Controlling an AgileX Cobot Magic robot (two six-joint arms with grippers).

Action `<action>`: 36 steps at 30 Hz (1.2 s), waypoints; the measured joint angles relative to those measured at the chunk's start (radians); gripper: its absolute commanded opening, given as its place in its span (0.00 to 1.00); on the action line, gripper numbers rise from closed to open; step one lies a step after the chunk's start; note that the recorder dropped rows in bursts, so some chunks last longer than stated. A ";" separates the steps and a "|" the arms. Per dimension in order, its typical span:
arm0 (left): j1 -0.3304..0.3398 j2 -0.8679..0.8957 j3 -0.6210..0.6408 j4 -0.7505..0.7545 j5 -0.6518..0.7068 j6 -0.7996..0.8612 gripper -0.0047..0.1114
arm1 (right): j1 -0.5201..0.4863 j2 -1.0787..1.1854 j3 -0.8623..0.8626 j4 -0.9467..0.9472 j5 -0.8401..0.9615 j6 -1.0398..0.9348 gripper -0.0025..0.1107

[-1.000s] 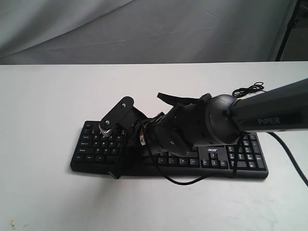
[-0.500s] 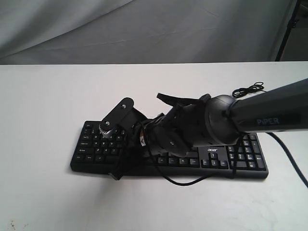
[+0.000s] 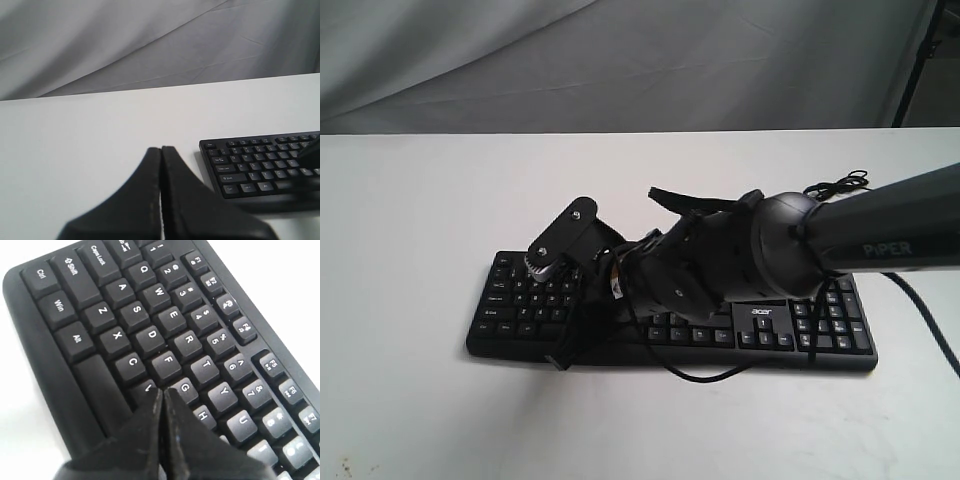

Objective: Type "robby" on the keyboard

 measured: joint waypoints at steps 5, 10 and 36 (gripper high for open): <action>0.000 0.000 0.000 0.000 0.000 0.000 0.04 | -0.005 0.014 0.000 0.000 0.001 0.000 0.02; 0.000 0.000 0.000 0.000 0.000 0.000 0.04 | -0.012 0.030 0.000 0.000 0.000 -0.002 0.02; 0.000 0.000 0.000 0.000 0.000 0.000 0.04 | -0.072 -0.087 0.000 -0.002 0.011 -0.006 0.02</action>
